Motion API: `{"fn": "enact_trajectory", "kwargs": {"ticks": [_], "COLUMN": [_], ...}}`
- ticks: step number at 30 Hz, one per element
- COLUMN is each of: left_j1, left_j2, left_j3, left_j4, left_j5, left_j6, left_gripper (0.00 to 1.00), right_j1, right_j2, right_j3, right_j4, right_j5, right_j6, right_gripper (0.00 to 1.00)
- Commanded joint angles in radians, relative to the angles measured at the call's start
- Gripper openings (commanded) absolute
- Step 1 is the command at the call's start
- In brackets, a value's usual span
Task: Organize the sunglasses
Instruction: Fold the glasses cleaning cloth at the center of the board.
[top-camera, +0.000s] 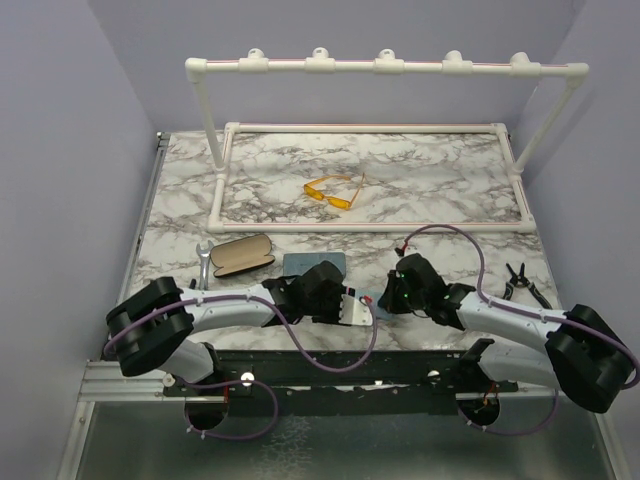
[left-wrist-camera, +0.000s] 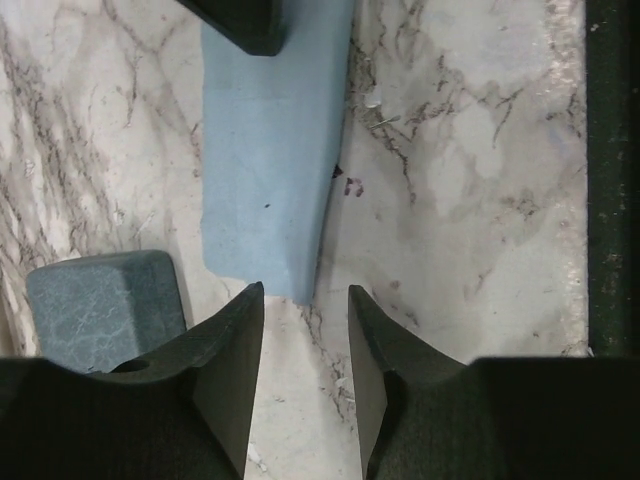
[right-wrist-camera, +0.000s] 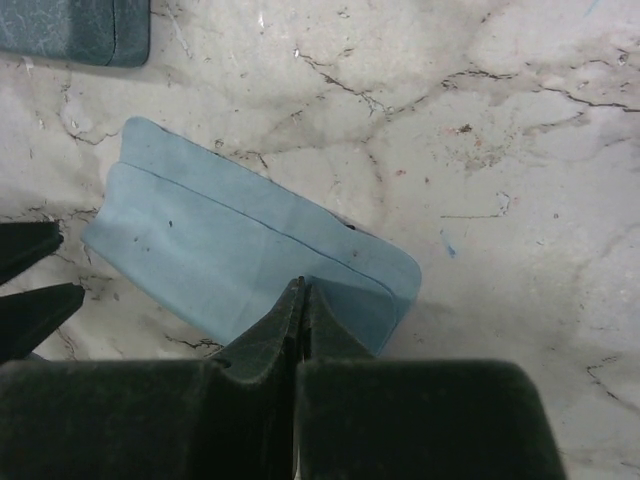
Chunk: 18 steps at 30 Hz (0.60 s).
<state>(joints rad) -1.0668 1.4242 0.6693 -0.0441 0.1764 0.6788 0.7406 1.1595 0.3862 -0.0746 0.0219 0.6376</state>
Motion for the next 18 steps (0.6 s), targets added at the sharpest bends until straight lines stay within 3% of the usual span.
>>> {"fn": "enact_trajectory", "kwargs": {"ticks": [1, 14, 16, 18], "left_j1": [-0.032, -0.055, -0.055, -0.055], "left_j2": [0.029, 0.101, 0.098, 0.096], "left_j3": [-0.028, -0.02, -0.022, -0.025], "left_j4": [0.041, 0.094, 0.094, 0.093], "left_j5": [0.052, -0.084, -0.102, -0.114], "left_j6": [0.041, 0.054, 0.058, 0.059], "left_gripper": [0.4, 0.35, 0.35, 0.34], "right_j1": [0.005, 0.005, 0.005, 0.006], "right_j2": [-0.016, -0.119, -0.13, -0.134], "right_j3": [-0.01, 0.022, 0.024, 0.041], "right_j4": [-0.056, -0.13, -0.165, -0.237], "right_j5": [0.051, -0.063, -0.101, -0.111], "right_j6": [0.061, -0.031, -0.047, -0.049], "right_gripper": [0.01, 0.02, 0.05, 0.14]}}
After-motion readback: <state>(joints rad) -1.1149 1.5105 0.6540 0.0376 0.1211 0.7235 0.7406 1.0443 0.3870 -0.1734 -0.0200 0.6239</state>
